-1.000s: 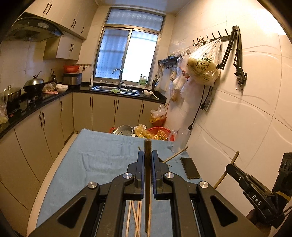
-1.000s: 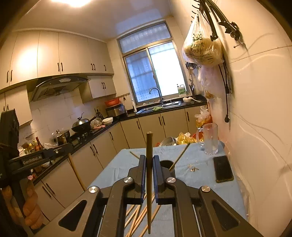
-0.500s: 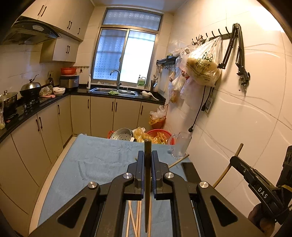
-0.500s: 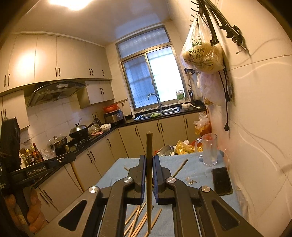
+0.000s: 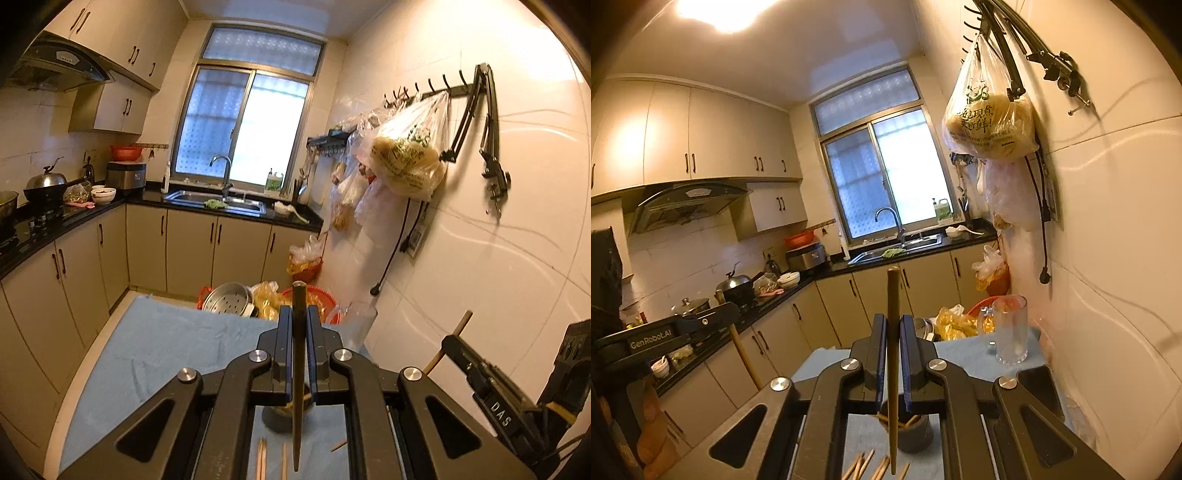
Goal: Organize utensils
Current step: 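Carry the chopstick with the left gripper and drop it into the grey holder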
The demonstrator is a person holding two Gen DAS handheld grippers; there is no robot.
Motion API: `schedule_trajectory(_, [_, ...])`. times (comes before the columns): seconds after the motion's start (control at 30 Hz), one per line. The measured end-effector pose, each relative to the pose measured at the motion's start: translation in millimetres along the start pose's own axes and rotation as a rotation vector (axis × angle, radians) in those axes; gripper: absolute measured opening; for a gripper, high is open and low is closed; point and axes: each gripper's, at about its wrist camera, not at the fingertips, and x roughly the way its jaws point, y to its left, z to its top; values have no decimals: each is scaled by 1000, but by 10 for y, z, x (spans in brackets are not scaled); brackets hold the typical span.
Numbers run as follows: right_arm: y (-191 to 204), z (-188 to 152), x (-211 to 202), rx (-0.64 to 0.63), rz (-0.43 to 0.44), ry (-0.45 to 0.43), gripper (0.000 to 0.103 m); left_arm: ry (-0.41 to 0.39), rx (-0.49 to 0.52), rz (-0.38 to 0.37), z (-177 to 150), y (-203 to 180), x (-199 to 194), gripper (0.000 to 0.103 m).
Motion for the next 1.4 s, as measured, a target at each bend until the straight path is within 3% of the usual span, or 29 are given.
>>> schedule_trajectory(0.53, [-227, -35, 882, 42, -42, -18, 8, -46, -10, 40, -12, 26, 892, 7])
schedule_trajectory(0.87, [-292, -335, 1223, 47, -53, 44, 8, 16, -2, 39, -289, 94, 1206, 7])
schedule_trajectory(1.4, [-388, -687, 1326, 60, -64, 145, 12, 145, 35, 76, -578, 214, 1292, 8])
